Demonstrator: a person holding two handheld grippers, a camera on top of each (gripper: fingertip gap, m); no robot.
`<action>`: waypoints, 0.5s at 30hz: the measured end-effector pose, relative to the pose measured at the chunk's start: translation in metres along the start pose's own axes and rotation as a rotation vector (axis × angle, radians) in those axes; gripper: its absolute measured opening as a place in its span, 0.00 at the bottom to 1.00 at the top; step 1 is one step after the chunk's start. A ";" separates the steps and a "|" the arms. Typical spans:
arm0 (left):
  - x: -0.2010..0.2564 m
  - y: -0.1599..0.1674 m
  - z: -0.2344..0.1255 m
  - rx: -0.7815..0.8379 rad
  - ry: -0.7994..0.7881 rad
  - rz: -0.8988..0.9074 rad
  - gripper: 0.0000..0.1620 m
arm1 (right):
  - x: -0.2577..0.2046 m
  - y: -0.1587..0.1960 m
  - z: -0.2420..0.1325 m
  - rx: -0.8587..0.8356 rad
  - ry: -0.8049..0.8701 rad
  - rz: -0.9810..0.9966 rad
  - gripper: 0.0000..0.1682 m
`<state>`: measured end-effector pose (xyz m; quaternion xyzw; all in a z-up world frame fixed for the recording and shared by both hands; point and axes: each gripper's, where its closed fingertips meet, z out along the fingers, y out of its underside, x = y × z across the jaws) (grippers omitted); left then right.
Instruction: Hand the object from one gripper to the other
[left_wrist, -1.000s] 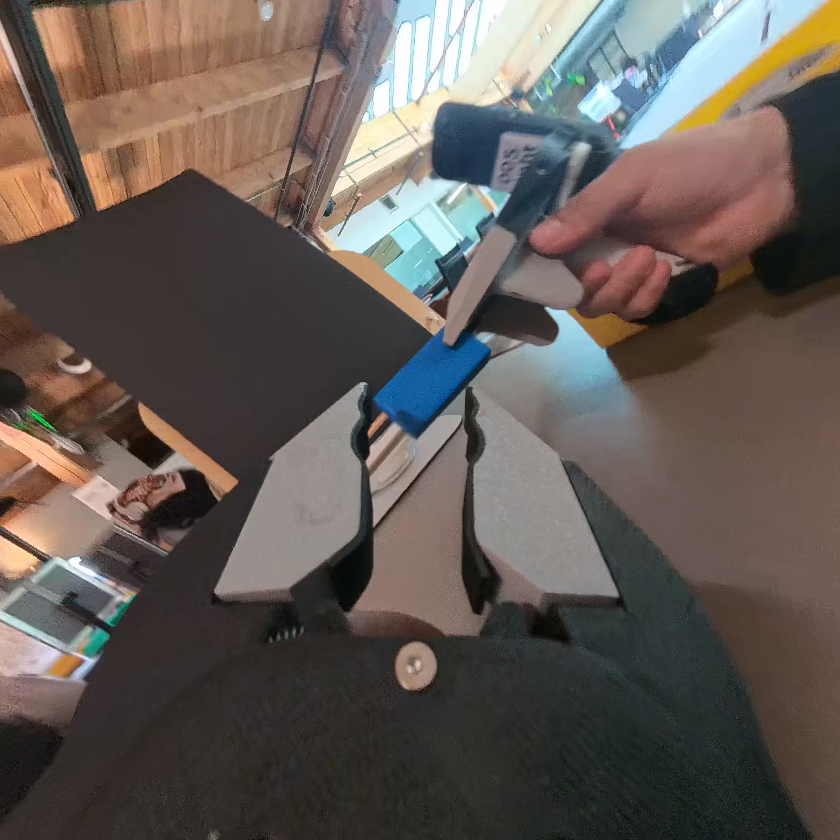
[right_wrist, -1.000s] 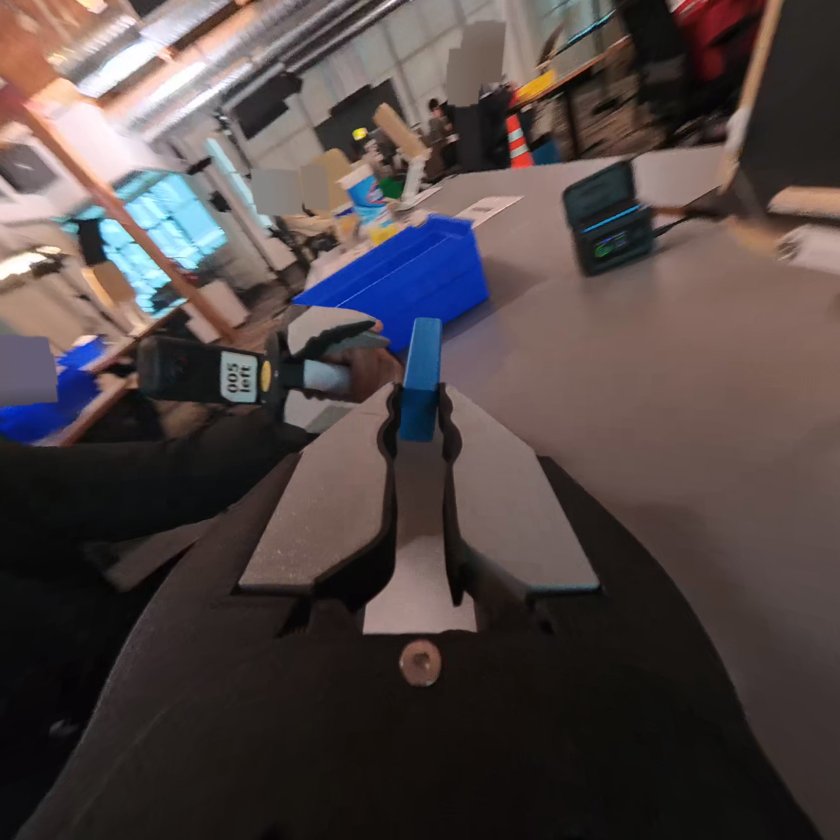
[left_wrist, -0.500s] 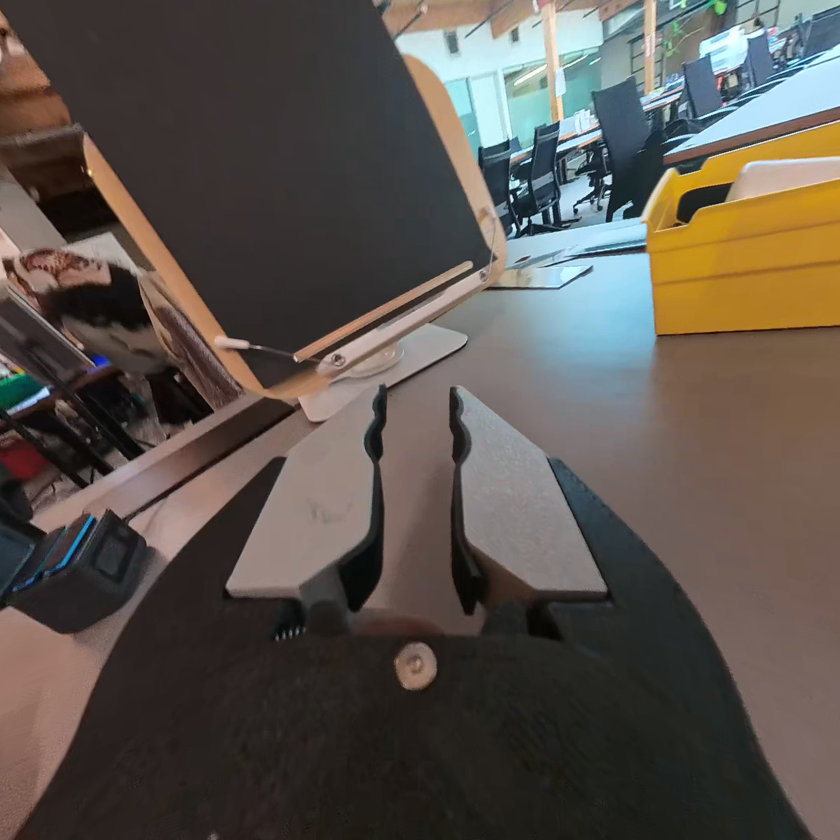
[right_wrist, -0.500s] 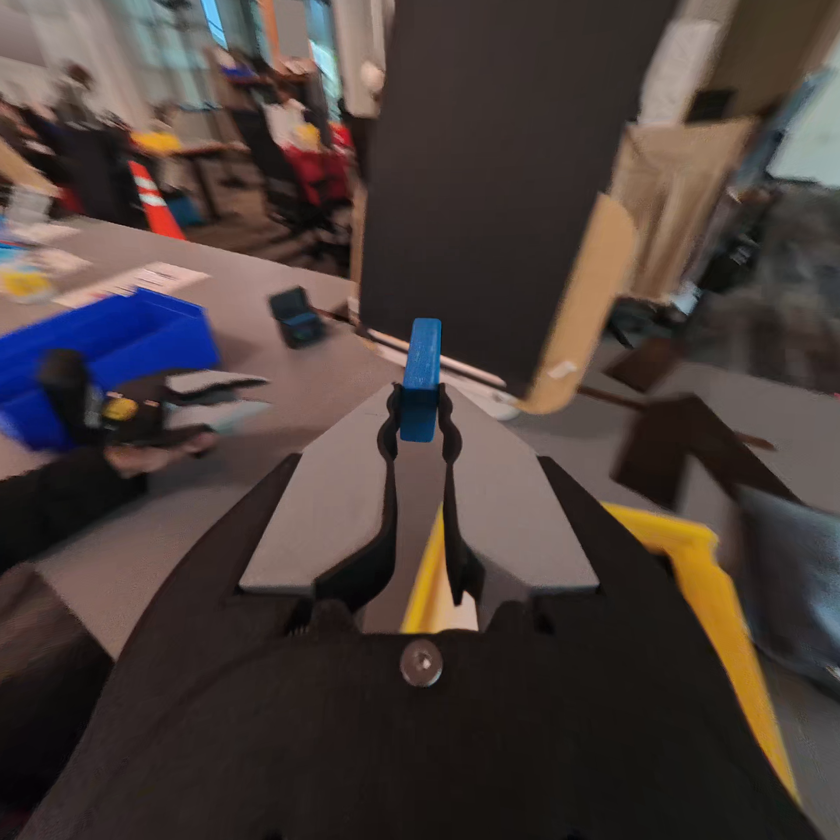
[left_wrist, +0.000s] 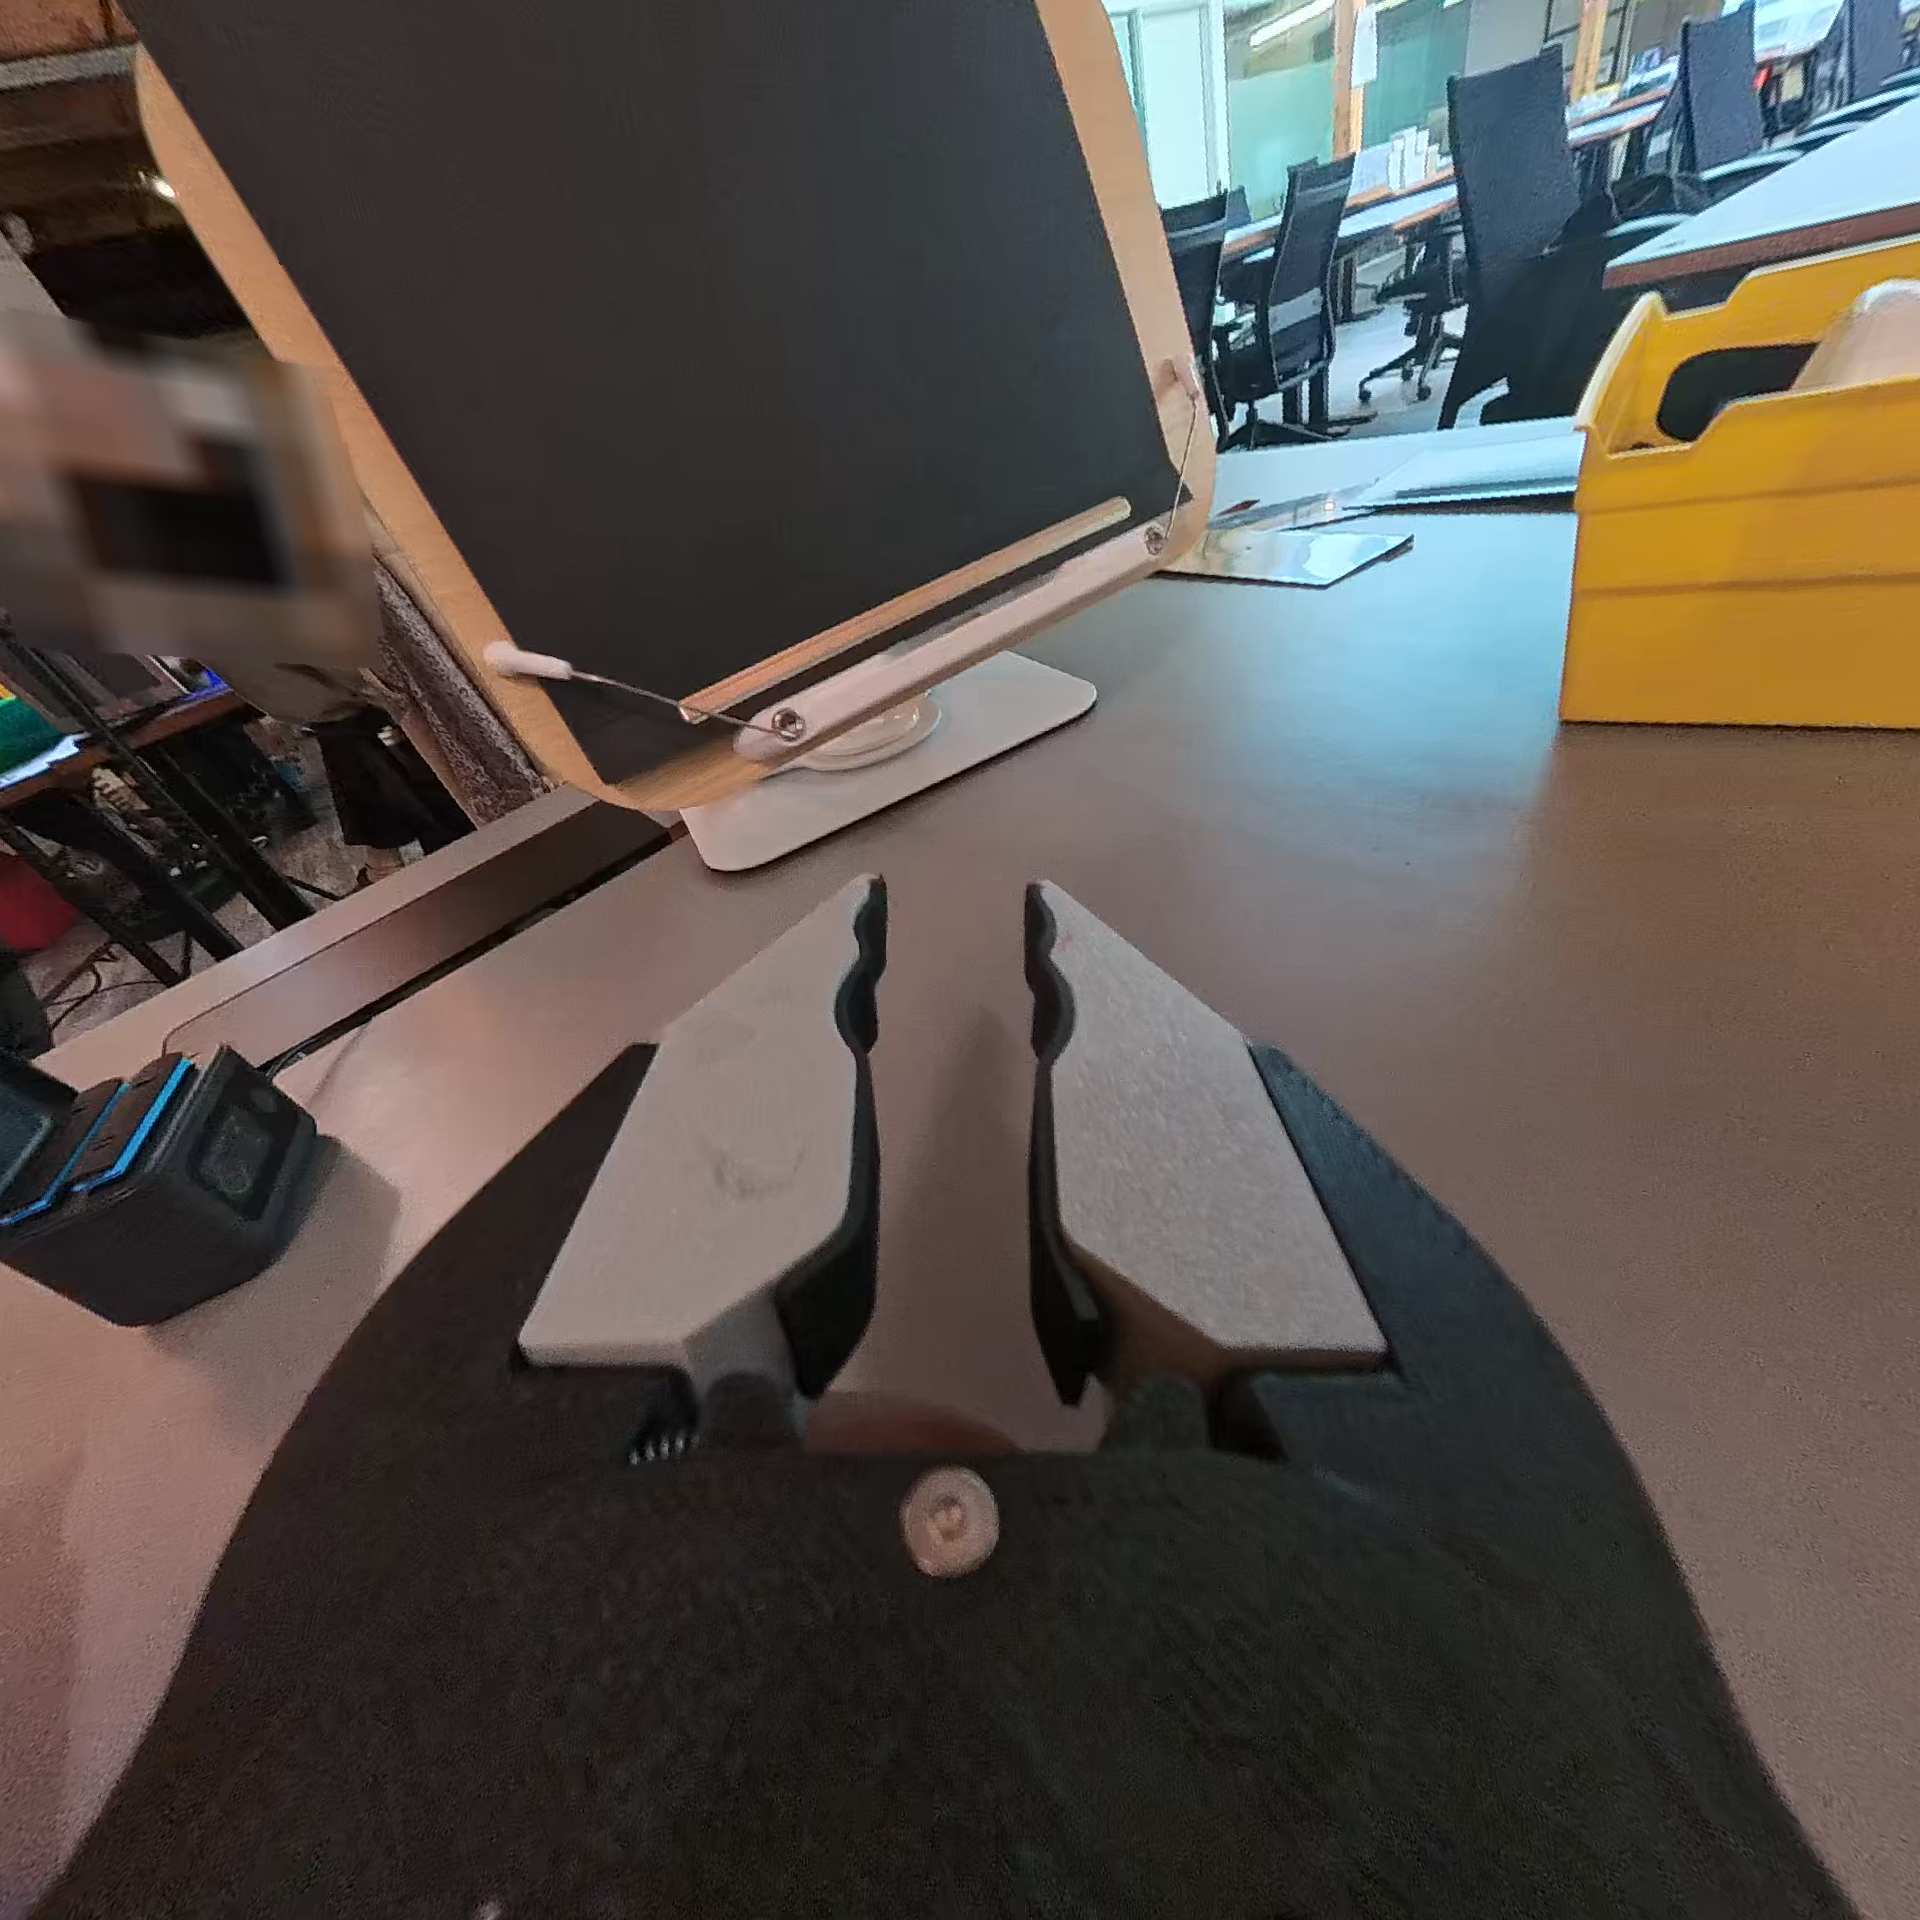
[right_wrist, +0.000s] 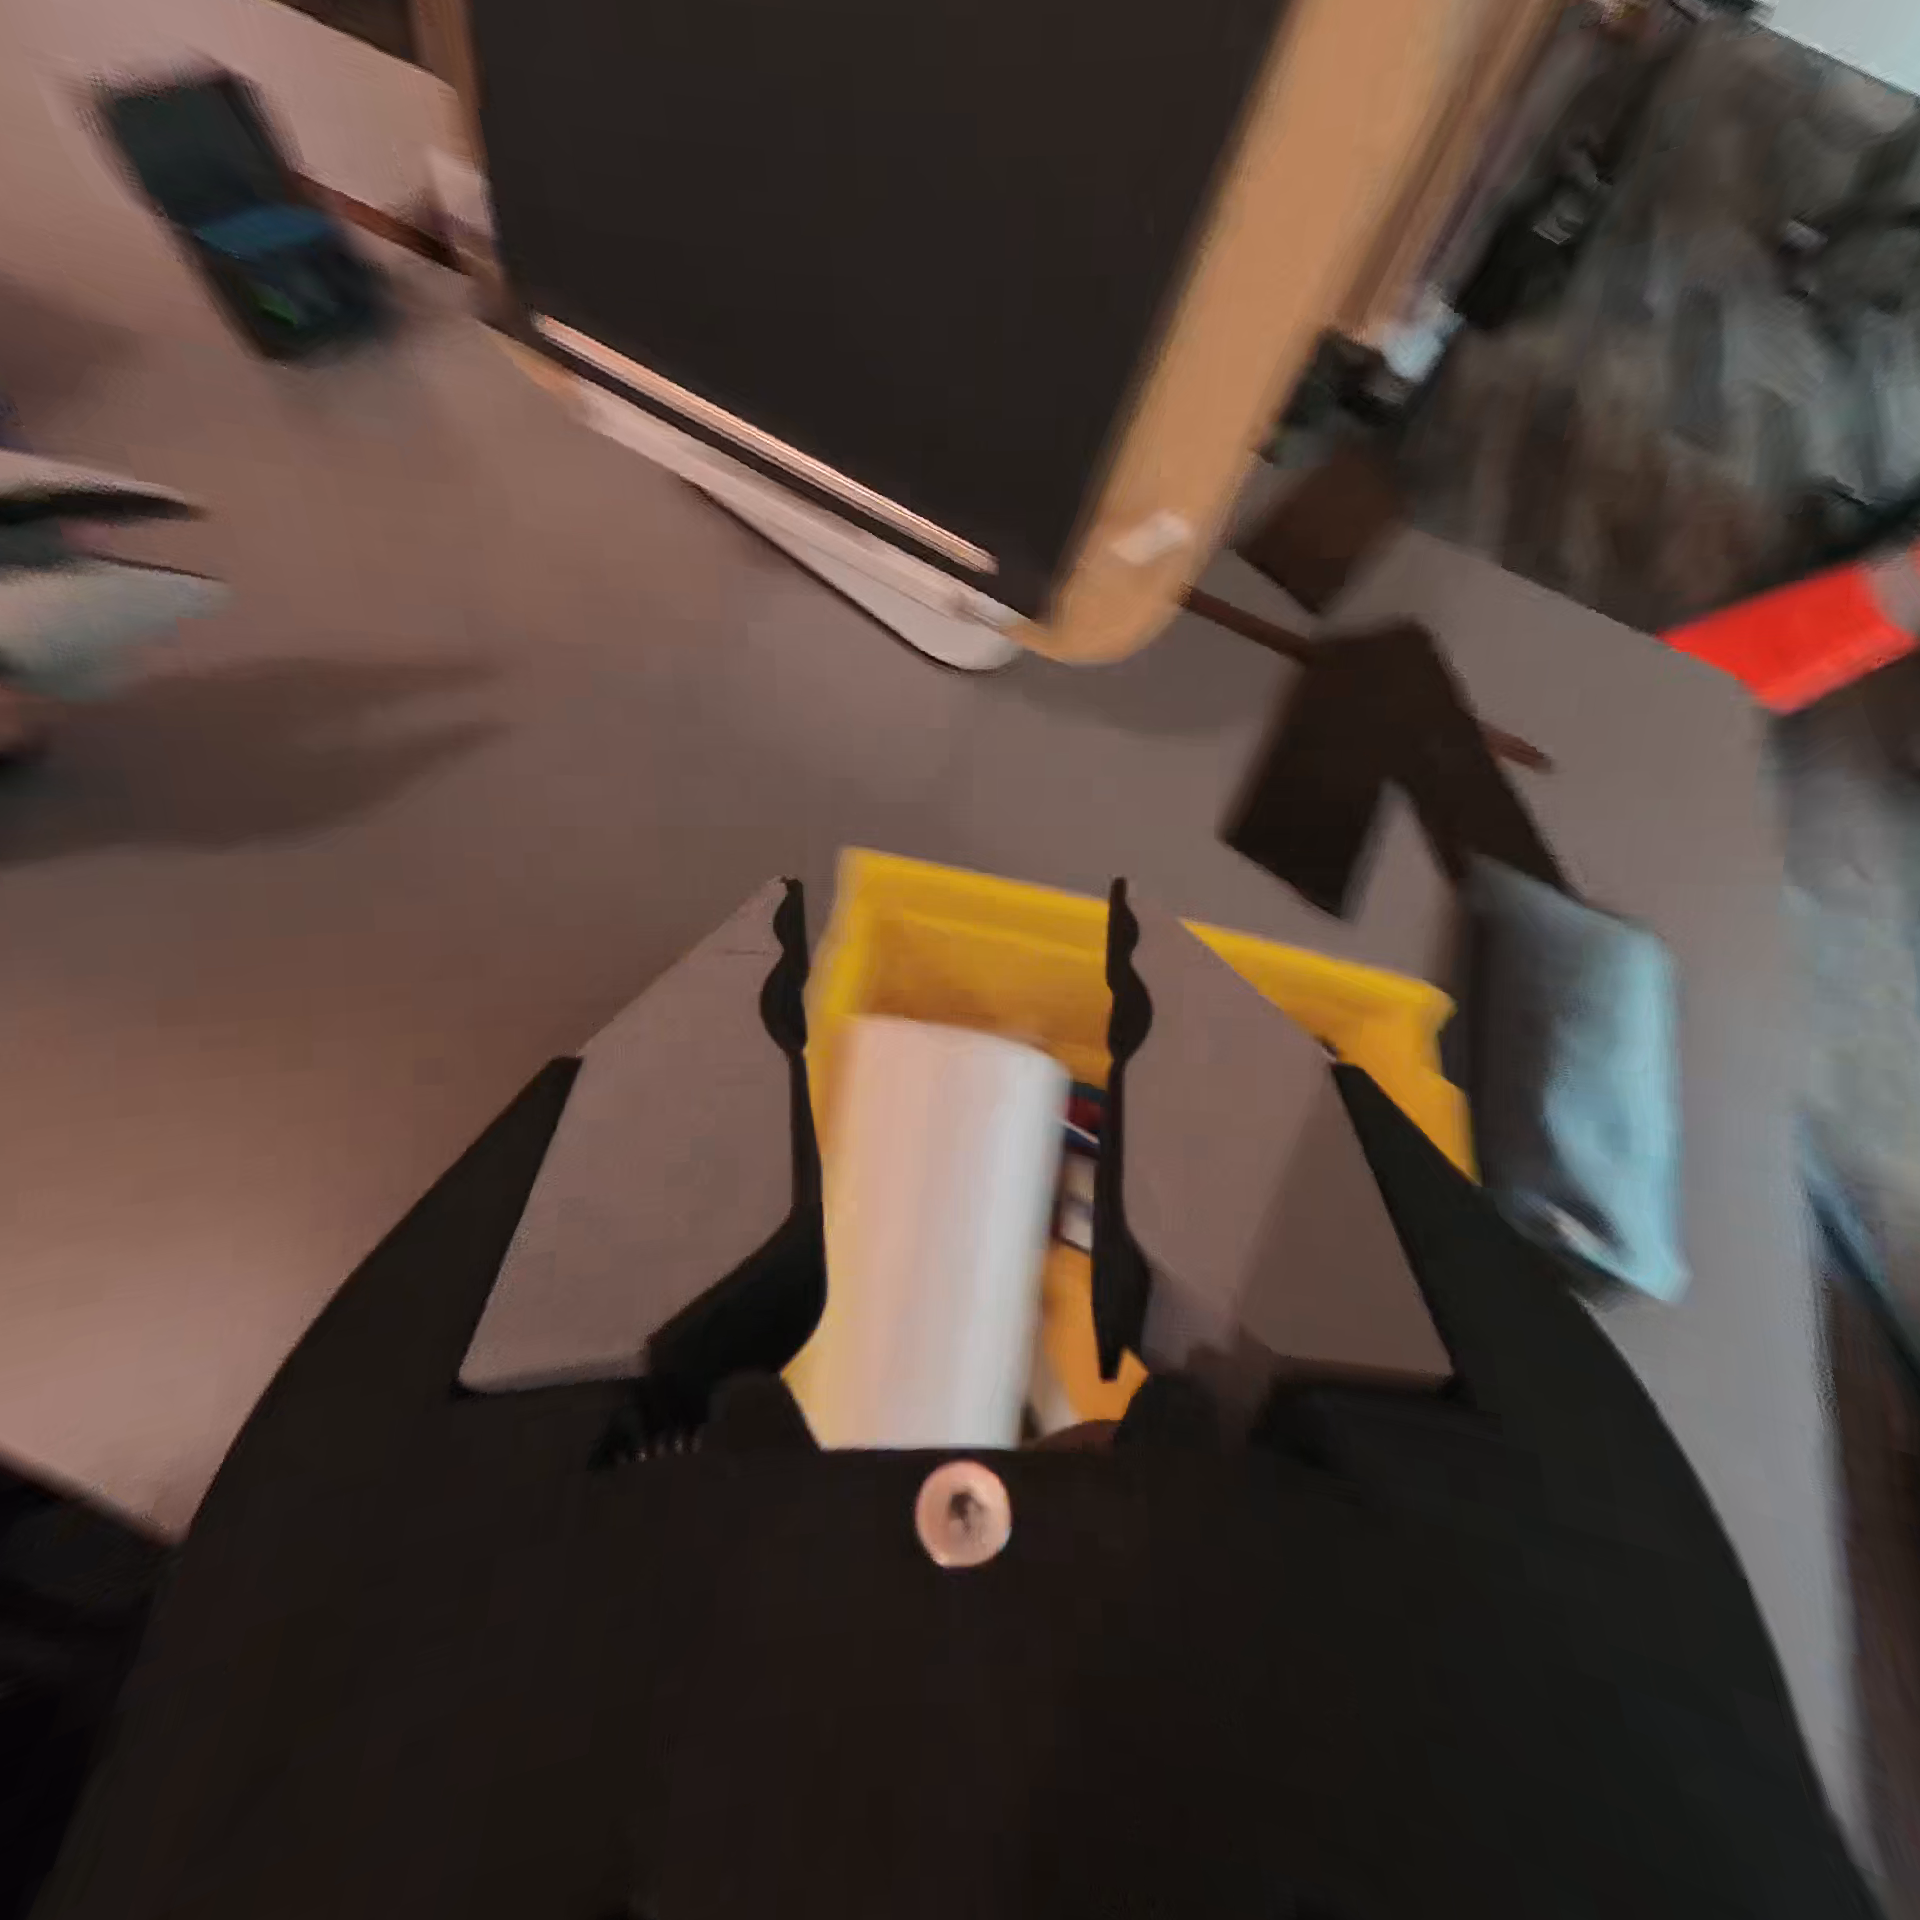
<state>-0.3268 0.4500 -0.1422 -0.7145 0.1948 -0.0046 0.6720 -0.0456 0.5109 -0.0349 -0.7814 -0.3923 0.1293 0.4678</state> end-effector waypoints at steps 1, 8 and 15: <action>0.001 0.003 0.001 -0.016 0.000 0.005 0.15 | -0.031 -0.012 0.003 0.041 -0.102 -0.001 0.34; 0.012 0.005 0.001 -0.059 0.035 0.040 0.22 | -0.177 -0.011 0.093 0.083 -0.405 -0.005 0.49; 0.025 0.009 0.003 -0.125 0.092 -0.015 0.36 | -0.186 0.006 0.198 0.146 -0.271 -0.004 0.45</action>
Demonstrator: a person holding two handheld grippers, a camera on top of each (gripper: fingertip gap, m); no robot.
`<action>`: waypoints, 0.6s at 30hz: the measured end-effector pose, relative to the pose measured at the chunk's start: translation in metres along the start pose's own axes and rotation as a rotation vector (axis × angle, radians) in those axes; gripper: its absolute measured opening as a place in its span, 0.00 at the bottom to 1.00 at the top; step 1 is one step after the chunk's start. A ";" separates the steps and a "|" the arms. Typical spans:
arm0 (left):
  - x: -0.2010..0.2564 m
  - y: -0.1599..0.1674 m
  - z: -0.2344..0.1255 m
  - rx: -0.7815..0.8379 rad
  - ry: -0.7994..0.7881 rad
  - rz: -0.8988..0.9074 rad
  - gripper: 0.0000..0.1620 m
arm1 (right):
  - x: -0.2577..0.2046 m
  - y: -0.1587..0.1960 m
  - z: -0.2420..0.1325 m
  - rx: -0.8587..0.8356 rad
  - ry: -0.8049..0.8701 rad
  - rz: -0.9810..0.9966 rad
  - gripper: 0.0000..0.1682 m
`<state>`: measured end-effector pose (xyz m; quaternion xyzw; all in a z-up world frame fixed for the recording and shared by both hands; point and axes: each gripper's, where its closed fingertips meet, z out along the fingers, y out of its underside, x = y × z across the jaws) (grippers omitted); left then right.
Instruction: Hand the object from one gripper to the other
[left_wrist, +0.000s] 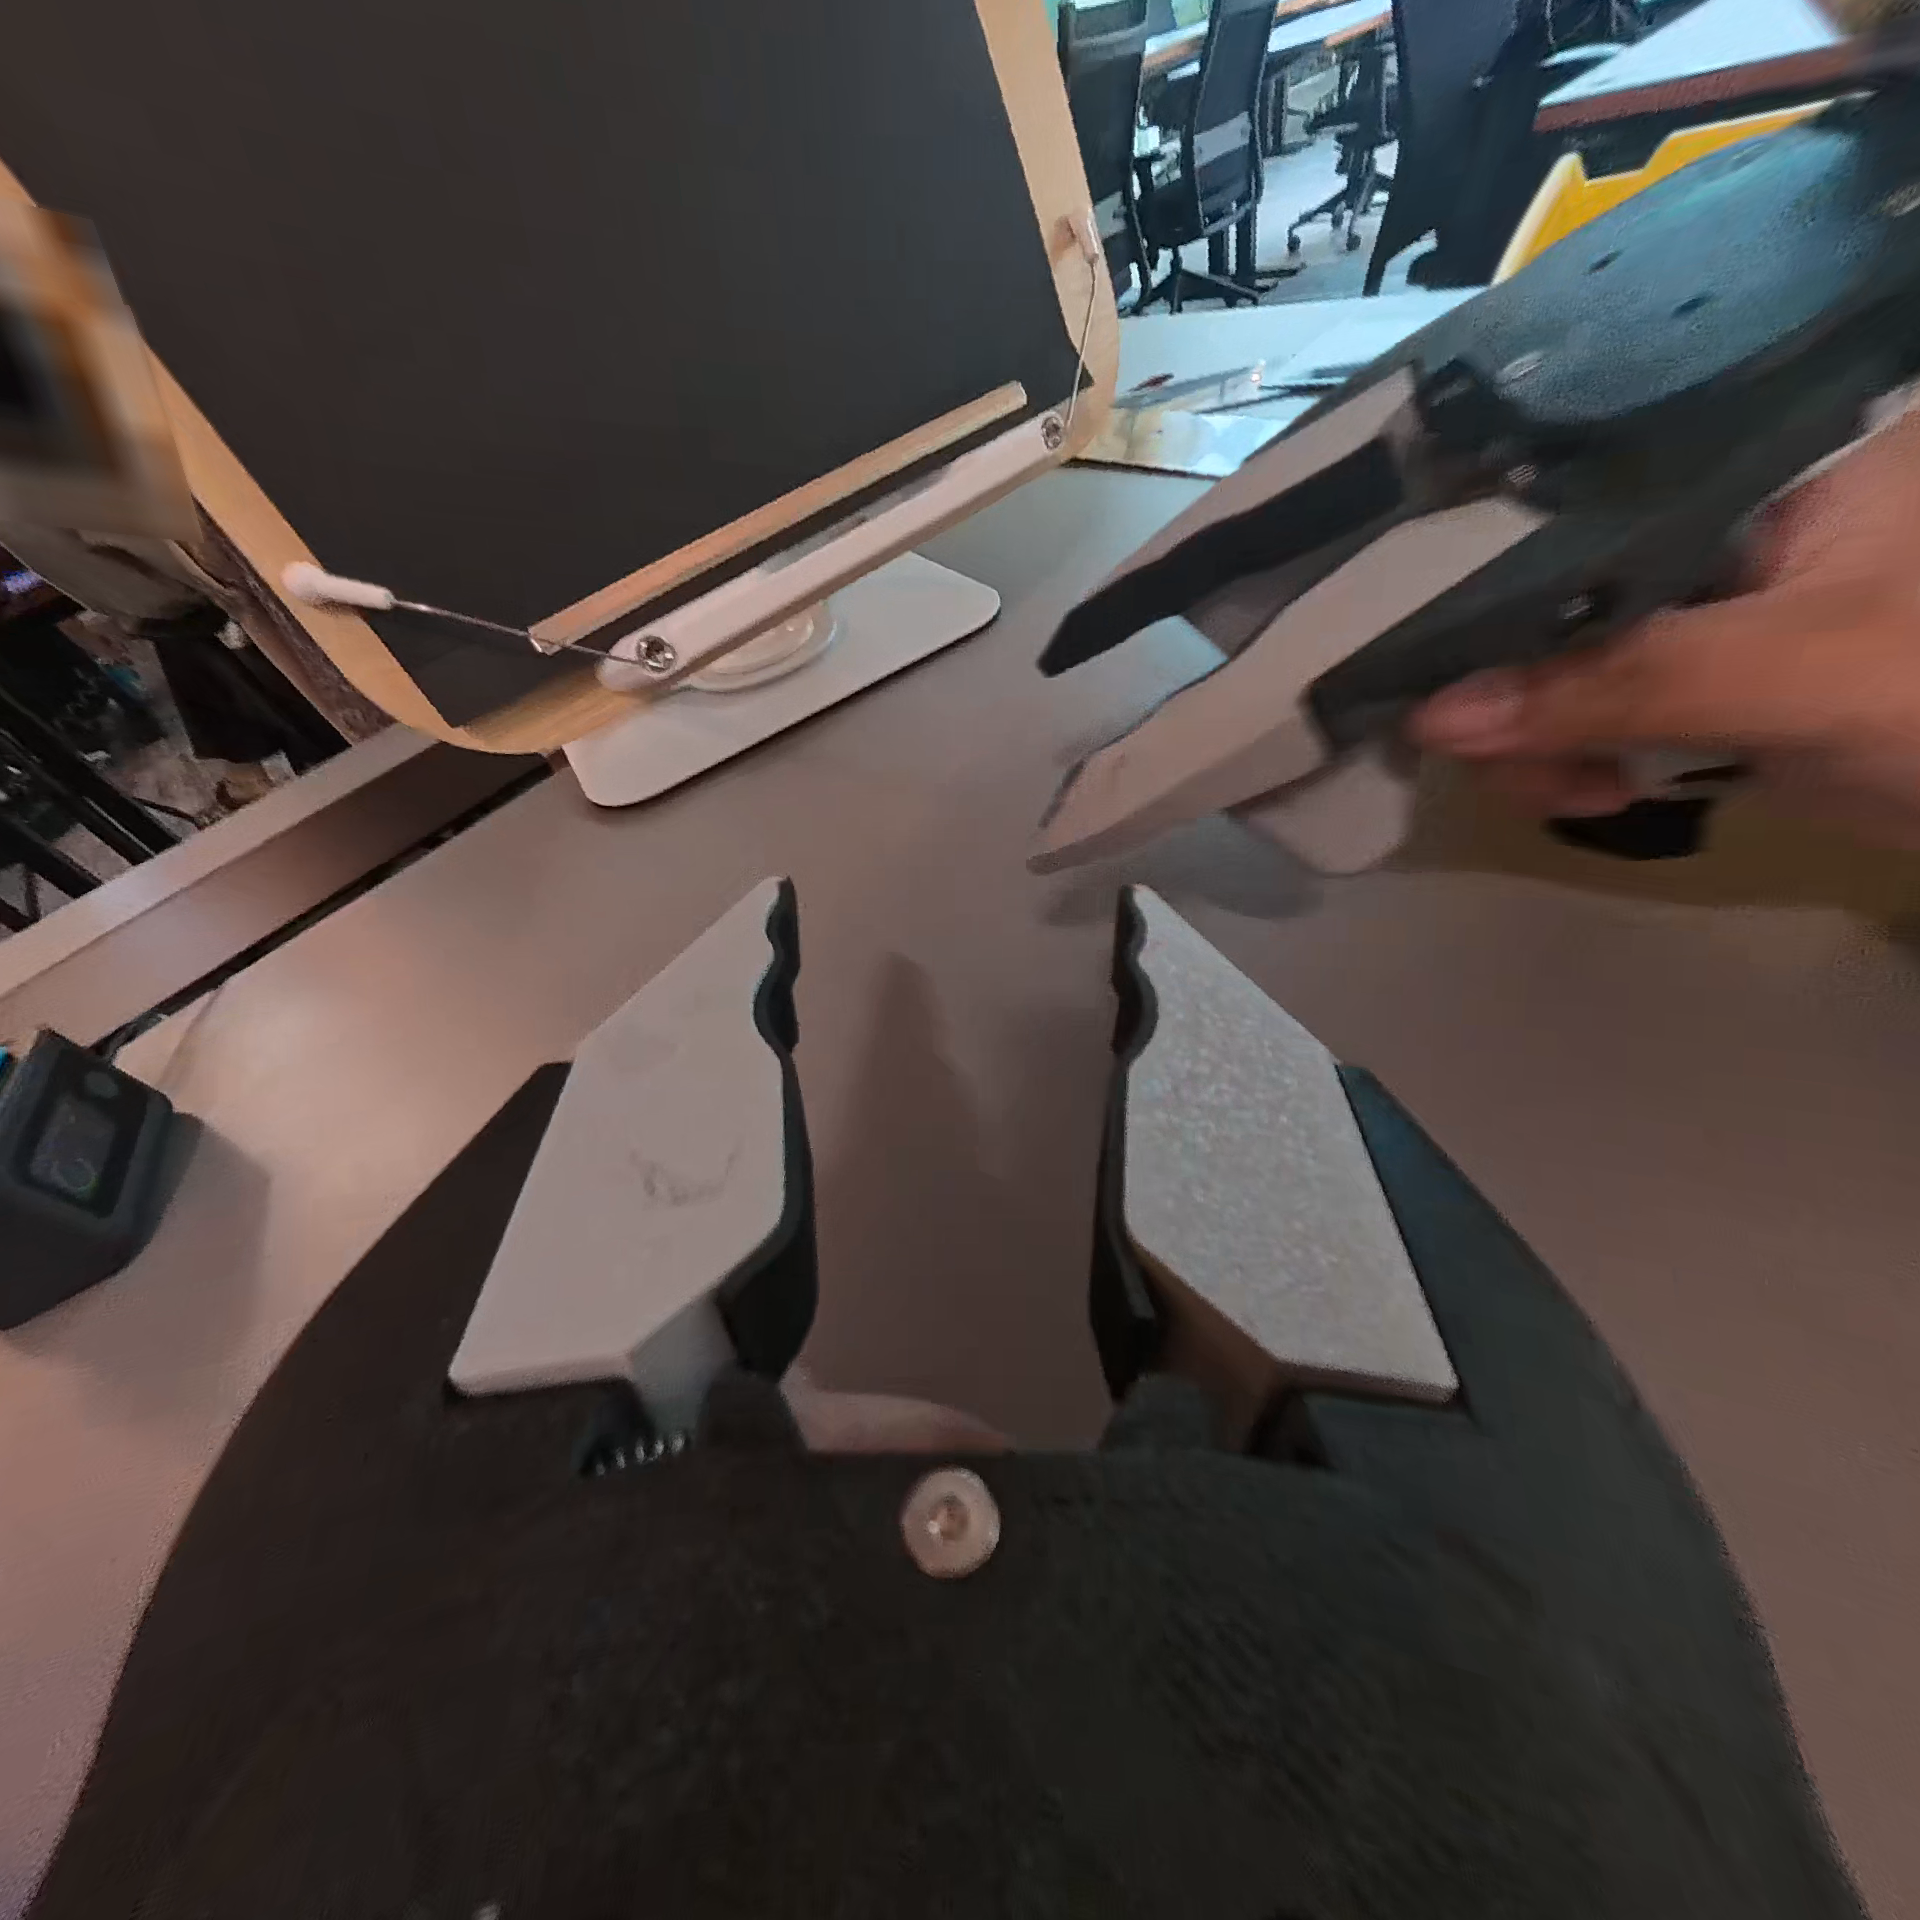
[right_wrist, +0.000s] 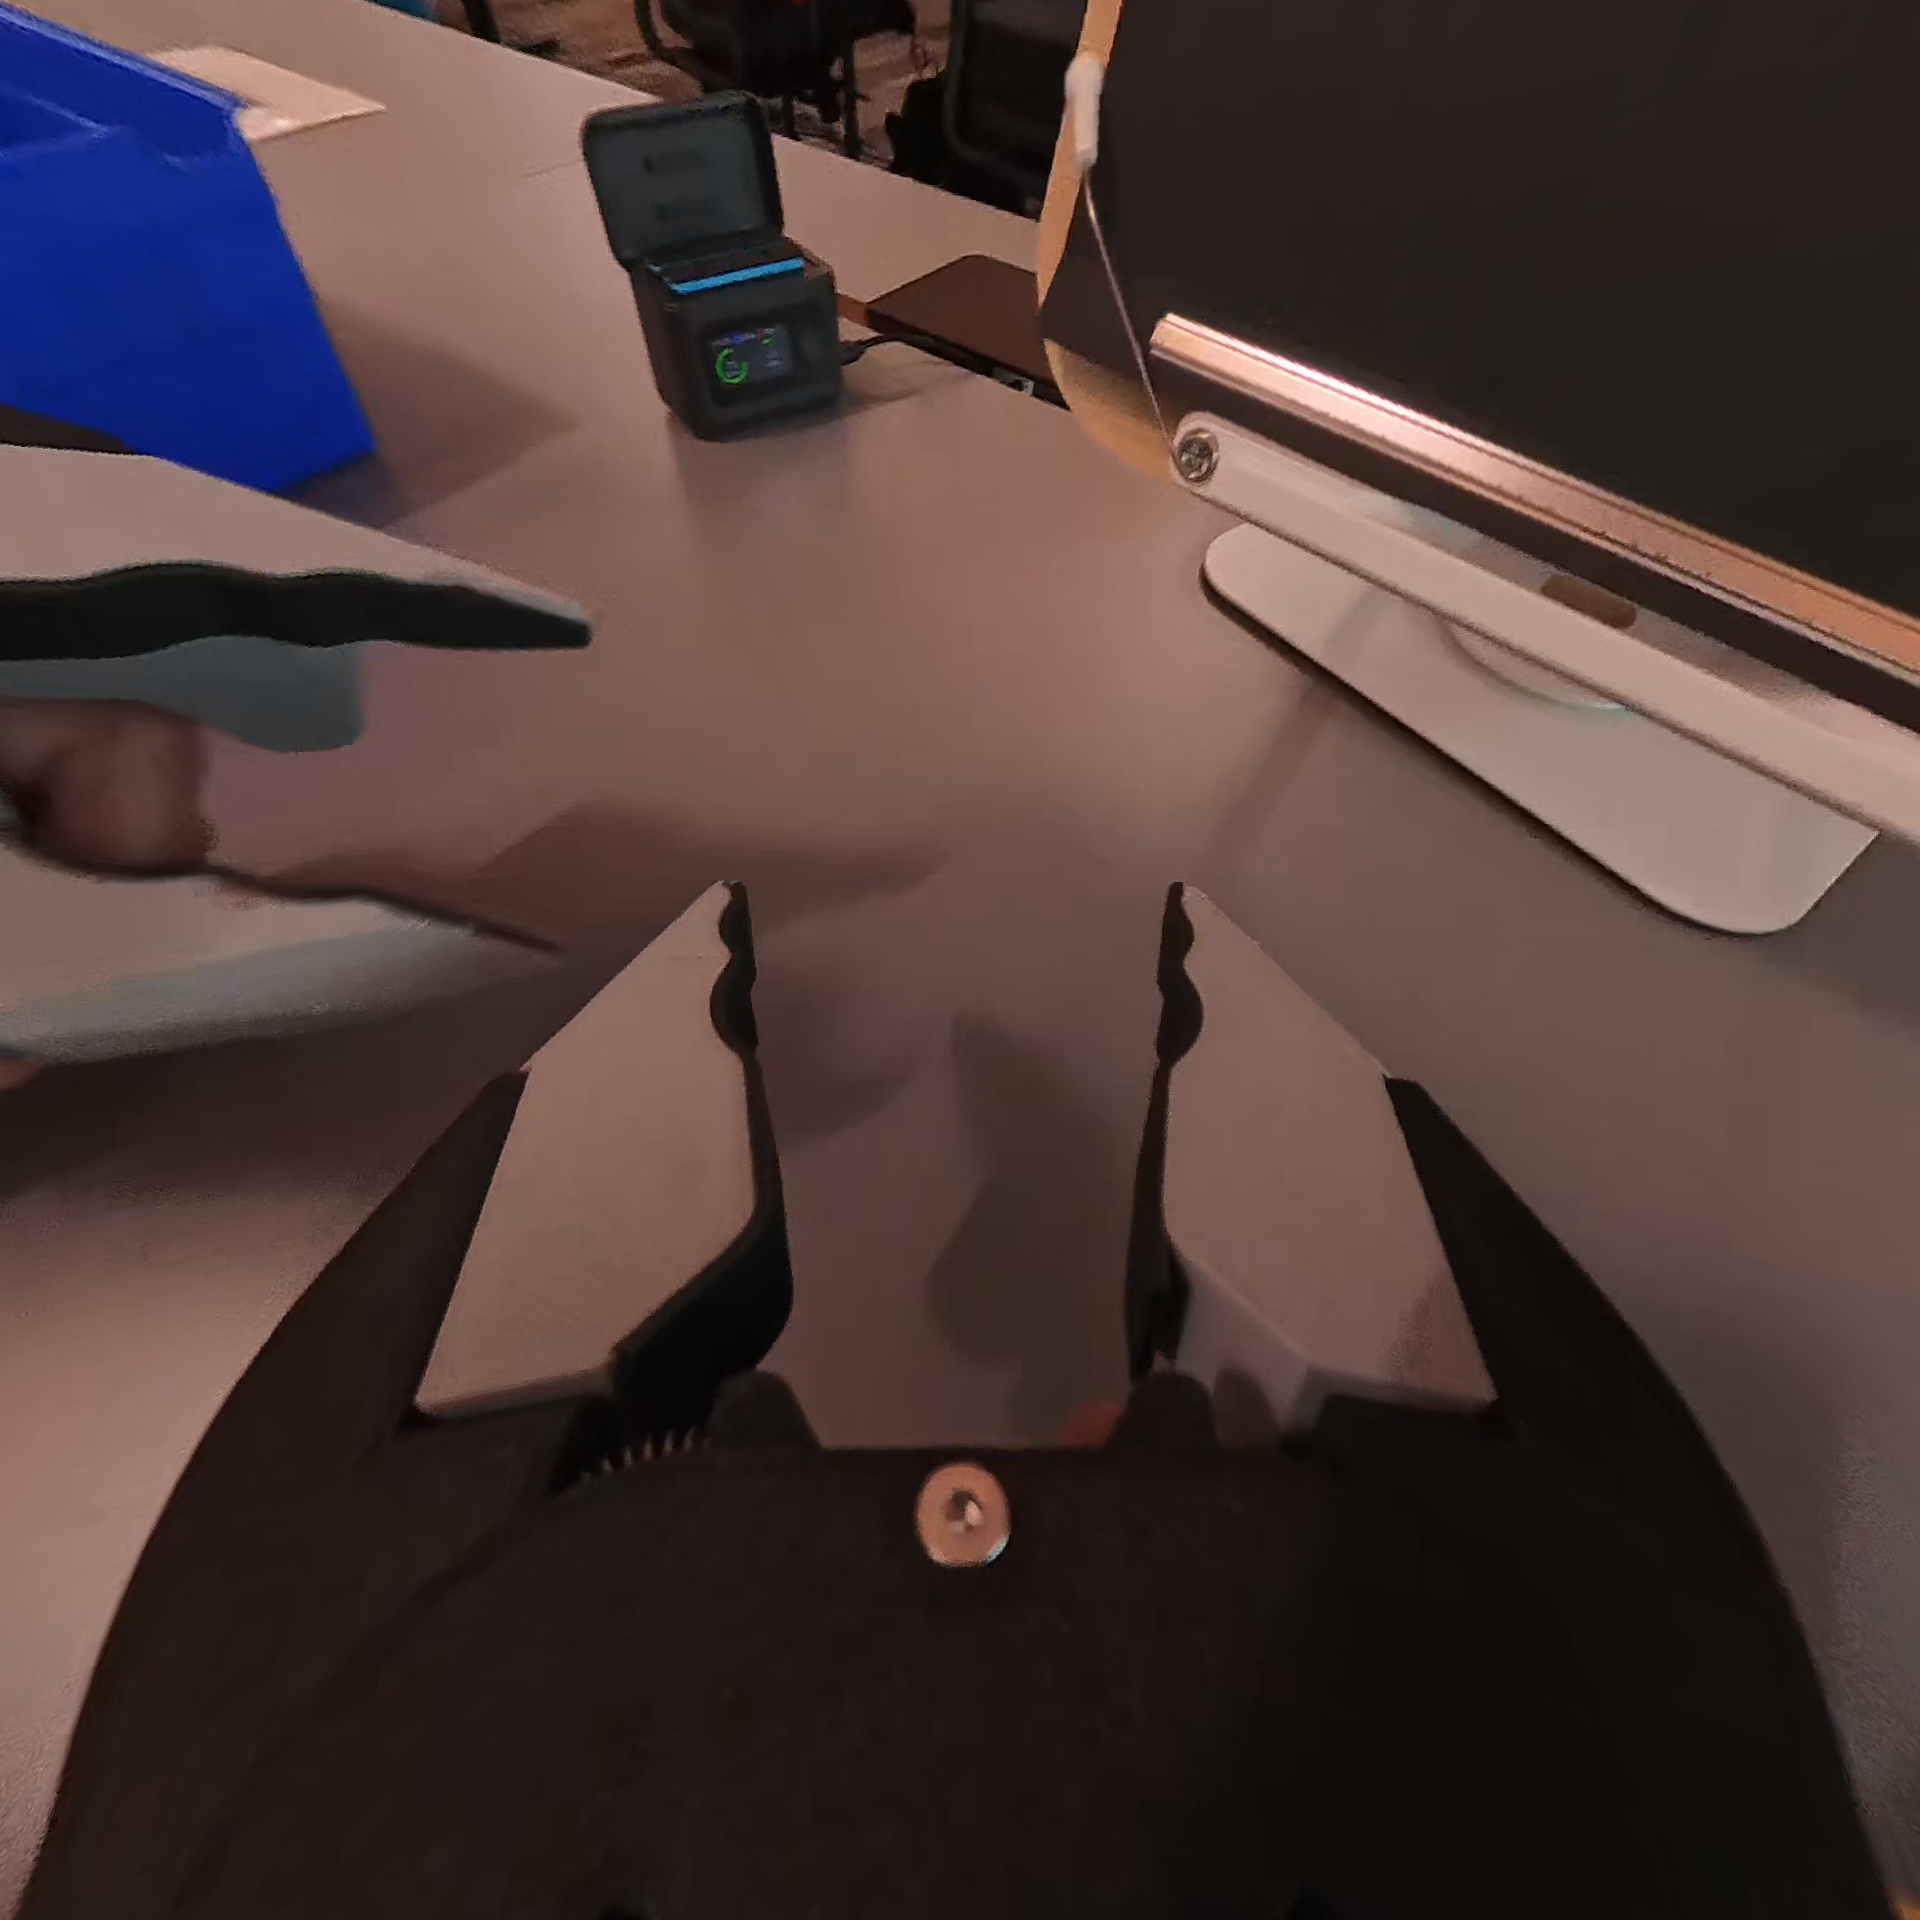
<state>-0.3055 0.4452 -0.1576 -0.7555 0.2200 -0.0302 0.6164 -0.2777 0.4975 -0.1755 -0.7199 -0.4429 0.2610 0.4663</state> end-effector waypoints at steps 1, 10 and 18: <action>0.002 0.001 0.000 -0.013 0.010 -0.009 0.36 | 0.003 0.000 0.010 -0.001 0.012 -0.015 0.45; 0.003 -0.008 -0.004 0.012 0.012 -0.020 0.34 | -0.001 0.001 0.059 -0.062 -0.050 0.018 0.48; 0.003 0.002 0.000 -0.022 0.028 -0.035 0.33 | -0.008 0.010 0.060 -0.112 -0.118 0.058 0.47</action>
